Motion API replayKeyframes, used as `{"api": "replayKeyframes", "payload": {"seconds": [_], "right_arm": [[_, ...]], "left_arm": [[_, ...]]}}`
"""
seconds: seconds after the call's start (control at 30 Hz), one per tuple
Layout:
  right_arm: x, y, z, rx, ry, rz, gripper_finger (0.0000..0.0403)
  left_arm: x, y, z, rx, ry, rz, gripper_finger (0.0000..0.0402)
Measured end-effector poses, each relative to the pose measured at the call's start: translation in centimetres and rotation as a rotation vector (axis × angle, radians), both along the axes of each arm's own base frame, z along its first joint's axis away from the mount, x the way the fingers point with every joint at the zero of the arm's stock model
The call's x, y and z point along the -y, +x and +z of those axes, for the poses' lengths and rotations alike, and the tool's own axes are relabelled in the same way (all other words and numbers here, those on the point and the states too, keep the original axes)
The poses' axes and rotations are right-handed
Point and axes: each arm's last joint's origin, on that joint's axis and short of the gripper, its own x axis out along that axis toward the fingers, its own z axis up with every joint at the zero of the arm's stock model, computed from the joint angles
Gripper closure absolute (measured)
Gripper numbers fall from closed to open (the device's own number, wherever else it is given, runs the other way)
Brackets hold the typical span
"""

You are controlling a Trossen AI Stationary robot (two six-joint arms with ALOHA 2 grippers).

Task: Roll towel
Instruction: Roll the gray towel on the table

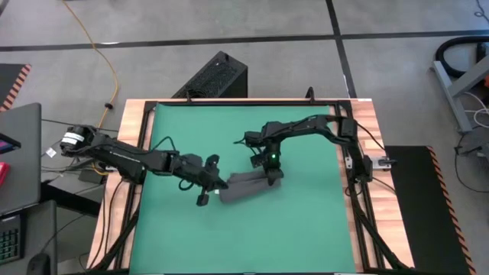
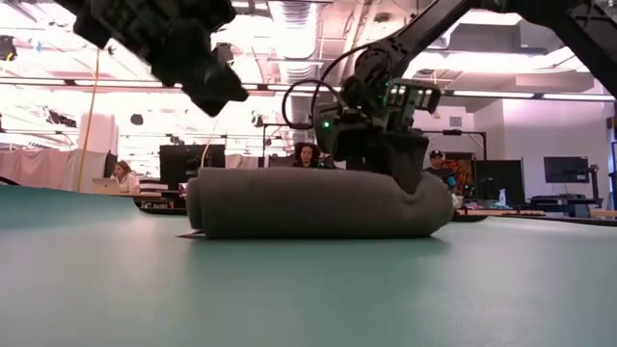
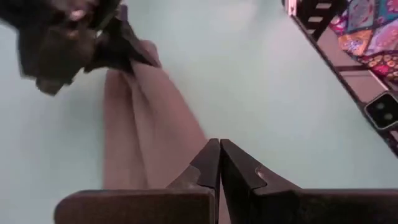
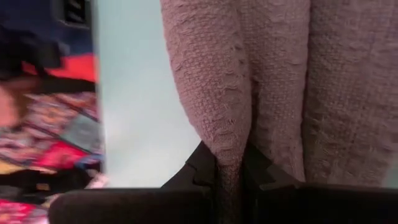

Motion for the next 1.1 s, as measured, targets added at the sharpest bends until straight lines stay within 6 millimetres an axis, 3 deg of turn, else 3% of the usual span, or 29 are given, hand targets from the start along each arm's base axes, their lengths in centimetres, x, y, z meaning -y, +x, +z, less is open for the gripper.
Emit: {"api": "replayKeyframes", "payload": {"seconds": [0.17, 0.27, 0.37, 0.53, 0.93, 1.1], "right_arm": [[0.3, -0.3, 0.6, -0.039, 0.03, -0.011, 0.036], [0.2, -0.1, 0.9, -0.025, 0.017, 0.012, 0.036], [-0.1, 0.3, 1.3, -0.011, -0.01, 0.029, 0.036], [-0.4, 0.5, 1.4, -0.007, -0.023, 0.042, 0.036], [-1.3, 0.3, 1.5, 0.004, -0.032, 0.118, 0.036], [-2.3, -0.2, 1.6, -0.008, -0.038, 0.216, 0.036]], "left_arm": [[-1.3, 0.7, -1.4, -0.014, 0.193, 0.099, 0.0402], [-2.0, 1.9, -2.7, 0.025, 0.249, 0.059, 0.0402], [-2.6, 2.7, -4.7, -0.01, 0.205, 0.013, 0.0402], [-2.4, 3.9, -5.7, 0.039, 0.091, -0.064, 0.0401], [-2.4, 4.5, -10.7, -0.121, 0.003, -0.094, 0.0401], [-2.4, 4.4, -10.9, -0.165, -0.193, -0.158, 0.0401]]}}
